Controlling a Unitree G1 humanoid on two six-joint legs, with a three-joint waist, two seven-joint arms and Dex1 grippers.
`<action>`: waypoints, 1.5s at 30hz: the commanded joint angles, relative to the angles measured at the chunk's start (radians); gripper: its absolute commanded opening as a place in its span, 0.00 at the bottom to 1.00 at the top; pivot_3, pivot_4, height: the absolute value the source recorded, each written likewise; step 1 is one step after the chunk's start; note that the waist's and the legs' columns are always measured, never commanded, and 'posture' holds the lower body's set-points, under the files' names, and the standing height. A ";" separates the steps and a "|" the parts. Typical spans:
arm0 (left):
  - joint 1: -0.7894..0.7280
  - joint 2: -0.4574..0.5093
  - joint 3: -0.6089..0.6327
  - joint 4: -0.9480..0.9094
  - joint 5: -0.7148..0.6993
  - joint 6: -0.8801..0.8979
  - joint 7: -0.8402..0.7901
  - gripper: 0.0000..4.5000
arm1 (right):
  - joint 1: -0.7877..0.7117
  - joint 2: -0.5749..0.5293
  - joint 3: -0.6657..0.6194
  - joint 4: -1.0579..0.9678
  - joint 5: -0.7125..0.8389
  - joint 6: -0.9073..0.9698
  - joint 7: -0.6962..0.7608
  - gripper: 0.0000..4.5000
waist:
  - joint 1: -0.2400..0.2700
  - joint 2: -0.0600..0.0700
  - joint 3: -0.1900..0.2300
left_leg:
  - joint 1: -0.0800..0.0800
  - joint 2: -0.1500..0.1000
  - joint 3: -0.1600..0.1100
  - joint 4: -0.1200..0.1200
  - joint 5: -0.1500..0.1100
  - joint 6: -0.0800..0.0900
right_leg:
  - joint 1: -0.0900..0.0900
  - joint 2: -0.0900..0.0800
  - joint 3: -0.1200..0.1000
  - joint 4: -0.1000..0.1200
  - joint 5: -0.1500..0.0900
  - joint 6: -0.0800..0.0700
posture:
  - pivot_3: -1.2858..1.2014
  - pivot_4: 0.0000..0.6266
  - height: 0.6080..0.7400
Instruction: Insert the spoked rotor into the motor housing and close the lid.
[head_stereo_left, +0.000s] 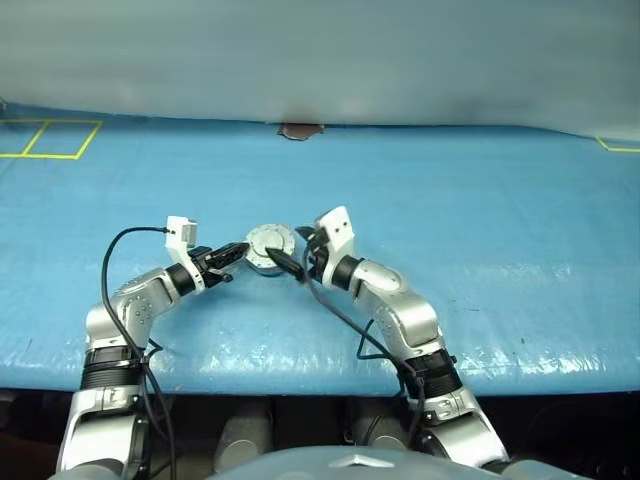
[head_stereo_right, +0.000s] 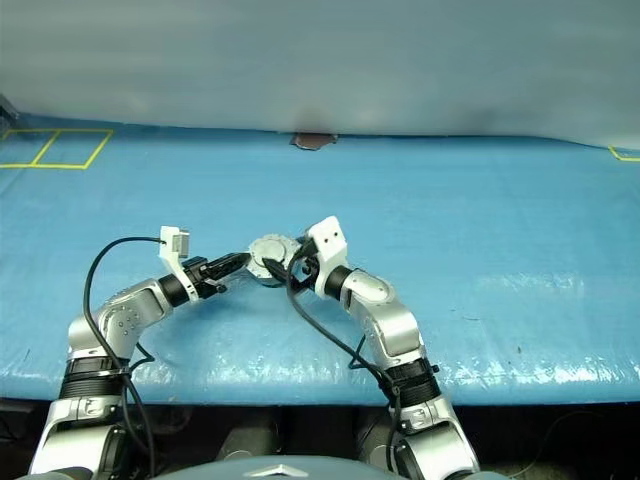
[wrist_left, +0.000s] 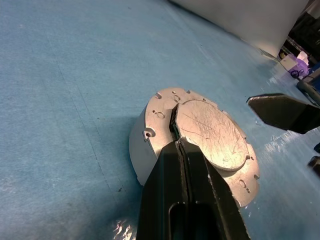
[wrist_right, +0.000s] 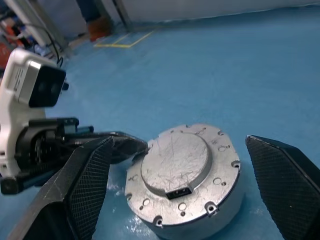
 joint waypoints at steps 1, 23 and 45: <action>0.009 -0.013 -0.019 0.010 0.008 0.002 0.003 0.00 | 0.020 0.018 -0.121 -0.016 0.112 0.126 -0.071 0.99 | 0.004 0.000 0.000 | 0.000 -0.001 0.000 0.000 0.000 0.000 | 0.000 -0.001 0.000 -0.001 0.000 0.000 | 0.52 0.24 1.00; 0.038 -0.012 0.001 -0.013 0.010 -0.031 0.021 0.00 | -0.024 0.155 -0.286 0.236 0.424 0.327 -0.189 0.99 | -0.006 0.002 0.001 | -0.010 -0.001 0.000 0.001 0.000 0.000 | -0.009 0.000 0.000 0.001 0.001 0.002 | 0.52 0.24 1.00; 0.039 -0.014 0.004 -0.017 0.013 -0.044 0.034 0.00 | -0.065 0.170 -0.226 0.348 0.486 0.254 -0.192 0.99 | -0.020 0.002 -0.001 | -0.008 0.001 0.000 0.003 0.000 0.001 | -0.007 0.002 0.000 0.002 0.001 0.002 | 0.52 0.24 1.00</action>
